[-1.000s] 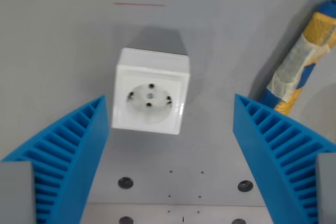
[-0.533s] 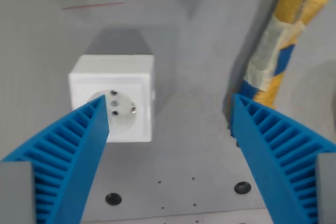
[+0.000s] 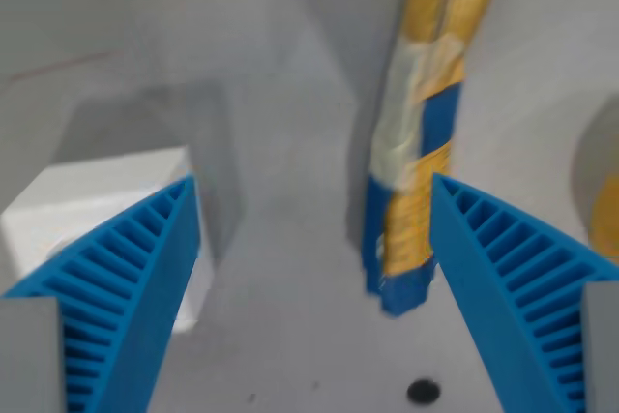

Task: Pick up the blue bag

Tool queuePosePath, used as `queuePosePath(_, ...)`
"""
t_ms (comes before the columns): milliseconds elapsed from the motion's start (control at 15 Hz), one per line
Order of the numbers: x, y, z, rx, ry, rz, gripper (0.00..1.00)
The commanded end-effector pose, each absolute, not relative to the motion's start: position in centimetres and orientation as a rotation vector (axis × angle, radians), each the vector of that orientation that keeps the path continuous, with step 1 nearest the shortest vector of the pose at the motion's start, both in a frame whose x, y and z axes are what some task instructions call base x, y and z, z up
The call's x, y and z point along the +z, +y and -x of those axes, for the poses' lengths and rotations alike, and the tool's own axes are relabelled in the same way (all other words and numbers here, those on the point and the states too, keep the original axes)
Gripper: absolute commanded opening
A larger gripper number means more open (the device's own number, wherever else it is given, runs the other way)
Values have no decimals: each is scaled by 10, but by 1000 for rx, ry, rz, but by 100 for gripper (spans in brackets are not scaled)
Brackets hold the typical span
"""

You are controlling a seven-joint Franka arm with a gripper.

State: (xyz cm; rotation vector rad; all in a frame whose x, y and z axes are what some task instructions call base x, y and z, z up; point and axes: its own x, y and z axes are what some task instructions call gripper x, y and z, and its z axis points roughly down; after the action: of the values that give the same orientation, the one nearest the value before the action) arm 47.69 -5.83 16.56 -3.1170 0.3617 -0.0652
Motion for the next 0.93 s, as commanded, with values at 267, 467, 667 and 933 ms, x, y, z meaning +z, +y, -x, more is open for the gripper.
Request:
queuePosePath(267,170,-91,-479,-134,495,3040,100)
queuePosePath(467,175,-104,-470,-114,442,3044,100)
queuePosePath(667,160,-91,-471,-135,428,3044,100)
queuePosePath(933,141,-94,-475,-171,431,3050,100)
